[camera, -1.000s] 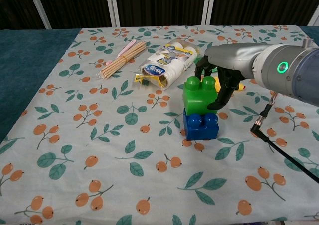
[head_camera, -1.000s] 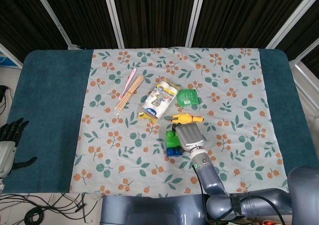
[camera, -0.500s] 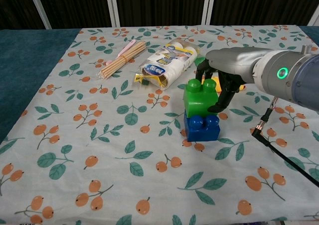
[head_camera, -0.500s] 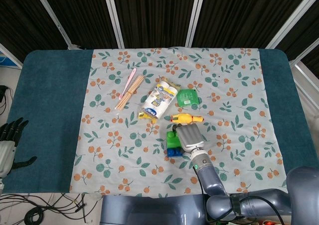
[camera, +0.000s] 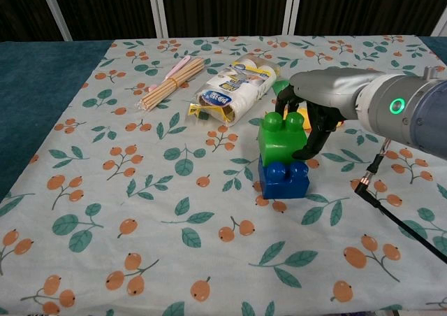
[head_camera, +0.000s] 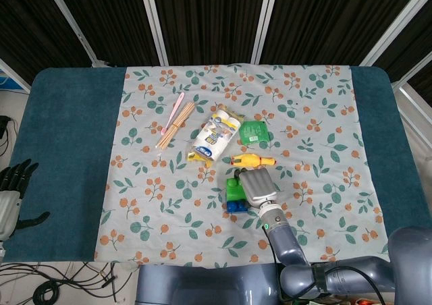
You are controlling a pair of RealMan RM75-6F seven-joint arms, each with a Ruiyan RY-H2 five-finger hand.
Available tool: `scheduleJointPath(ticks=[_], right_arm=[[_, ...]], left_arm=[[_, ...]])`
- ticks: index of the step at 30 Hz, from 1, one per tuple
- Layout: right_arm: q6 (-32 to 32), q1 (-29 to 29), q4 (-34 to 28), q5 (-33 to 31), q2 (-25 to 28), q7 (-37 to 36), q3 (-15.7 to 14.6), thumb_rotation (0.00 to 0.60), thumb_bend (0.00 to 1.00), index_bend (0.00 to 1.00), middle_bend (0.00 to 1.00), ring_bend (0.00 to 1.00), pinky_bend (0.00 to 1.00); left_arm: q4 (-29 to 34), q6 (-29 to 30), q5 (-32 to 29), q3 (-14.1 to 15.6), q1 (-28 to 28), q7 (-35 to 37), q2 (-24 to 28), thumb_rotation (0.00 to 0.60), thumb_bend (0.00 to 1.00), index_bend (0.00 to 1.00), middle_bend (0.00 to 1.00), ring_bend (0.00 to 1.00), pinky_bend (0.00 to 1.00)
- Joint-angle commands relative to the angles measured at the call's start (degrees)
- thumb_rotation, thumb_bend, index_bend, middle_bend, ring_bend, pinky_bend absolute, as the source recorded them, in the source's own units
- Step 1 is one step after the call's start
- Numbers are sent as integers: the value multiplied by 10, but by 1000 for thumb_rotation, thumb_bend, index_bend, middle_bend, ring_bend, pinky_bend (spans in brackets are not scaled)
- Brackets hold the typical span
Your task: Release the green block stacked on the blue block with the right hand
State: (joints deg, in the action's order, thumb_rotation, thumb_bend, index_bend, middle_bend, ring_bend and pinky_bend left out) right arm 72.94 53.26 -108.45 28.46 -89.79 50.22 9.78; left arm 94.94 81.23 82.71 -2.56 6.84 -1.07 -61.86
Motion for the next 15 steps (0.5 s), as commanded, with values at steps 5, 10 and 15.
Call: scheduleJointPath(ticks=[5,10,15], right_arm=[[-1,-1,-9,0,8,-3,3,600,239,98,82,108,238],[13,-2,-15,5,9,-3,7,600,124,0,0,0,203],[31,-11,-33,32,19,-15,9,600,79,0,0,0,199]], left_arm=[[0,1,1,0,0,1,0,600,25,0,0,0,0],[-1,2,1,0,0,1,0,600,25,0,0,0,0],[-1,2,1,-1,0,-2,-1,600,25,0,0,0,0]])
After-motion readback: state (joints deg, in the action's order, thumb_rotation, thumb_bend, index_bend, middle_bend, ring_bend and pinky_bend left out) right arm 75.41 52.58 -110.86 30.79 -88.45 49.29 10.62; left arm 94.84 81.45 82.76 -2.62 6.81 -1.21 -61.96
